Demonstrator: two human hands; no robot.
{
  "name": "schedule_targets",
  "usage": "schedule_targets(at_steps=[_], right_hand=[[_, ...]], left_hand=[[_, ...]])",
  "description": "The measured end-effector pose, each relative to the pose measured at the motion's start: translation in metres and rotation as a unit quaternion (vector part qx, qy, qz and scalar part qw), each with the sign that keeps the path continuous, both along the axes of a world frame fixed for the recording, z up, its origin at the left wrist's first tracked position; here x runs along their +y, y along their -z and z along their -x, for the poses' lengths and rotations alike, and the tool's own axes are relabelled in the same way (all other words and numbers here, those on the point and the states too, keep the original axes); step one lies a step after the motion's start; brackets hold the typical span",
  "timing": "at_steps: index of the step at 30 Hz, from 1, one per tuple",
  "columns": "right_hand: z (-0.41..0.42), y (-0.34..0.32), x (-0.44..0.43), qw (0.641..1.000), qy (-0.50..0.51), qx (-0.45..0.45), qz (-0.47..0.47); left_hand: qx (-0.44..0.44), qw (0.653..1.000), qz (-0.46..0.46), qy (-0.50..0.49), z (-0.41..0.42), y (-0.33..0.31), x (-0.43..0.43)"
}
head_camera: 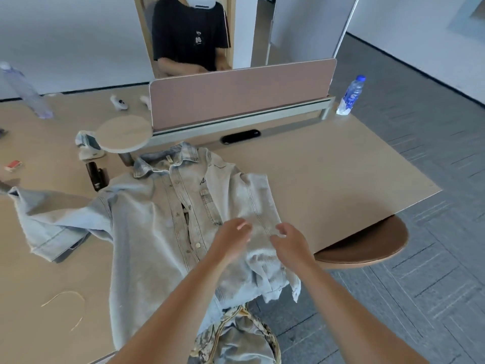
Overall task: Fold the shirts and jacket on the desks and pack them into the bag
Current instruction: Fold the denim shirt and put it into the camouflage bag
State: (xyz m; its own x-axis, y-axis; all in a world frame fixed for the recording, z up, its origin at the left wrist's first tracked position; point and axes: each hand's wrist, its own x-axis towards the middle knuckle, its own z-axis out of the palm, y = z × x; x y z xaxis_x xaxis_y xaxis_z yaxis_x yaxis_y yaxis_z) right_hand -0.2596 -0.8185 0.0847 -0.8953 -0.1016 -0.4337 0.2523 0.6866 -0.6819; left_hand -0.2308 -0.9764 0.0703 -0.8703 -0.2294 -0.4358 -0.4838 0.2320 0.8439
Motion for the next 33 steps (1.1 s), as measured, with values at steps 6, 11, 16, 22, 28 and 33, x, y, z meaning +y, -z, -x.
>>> schedule_targets(at_steps=[6,11,16,22,28,33], right_hand=[[0.009,-0.059,-0.037,0.997,-0.013,0.051,0.060],[0.024,-0.074,-0.039,0.992,-0.077,0.058,0.077],[0.035,-0.079,-0.051,0.980,-0.146,0.057,0.120],[0.023,-0.098,-0.109,0.958,-0.241,0.048,0.148],[-0.002,-0.101,-0.189,0.936,-0.316,0.051,0.147],[-0.015,-0.081,-0.282,0.933,-0.336,0.057,0.118]], left_hand=[[0.040,0.997,-0.010,-0.065,-0.009,-0.063,-0.027],[0.046,0.991,0.032,-0.122,-0.027,-0.089,-0.036],[0.034,0.976,0.073,-0.204,-0.062,-0.107,-0.040],[0.025,0.943,0.083,-0.322,-0.111,-0.124,-0.068],[0.038,0.916,0.090,-0.390,-0.149,-0.130,-0.133],[0.053,0.900,0.078,-0.426,-0.172,-0.108,-0.225]])
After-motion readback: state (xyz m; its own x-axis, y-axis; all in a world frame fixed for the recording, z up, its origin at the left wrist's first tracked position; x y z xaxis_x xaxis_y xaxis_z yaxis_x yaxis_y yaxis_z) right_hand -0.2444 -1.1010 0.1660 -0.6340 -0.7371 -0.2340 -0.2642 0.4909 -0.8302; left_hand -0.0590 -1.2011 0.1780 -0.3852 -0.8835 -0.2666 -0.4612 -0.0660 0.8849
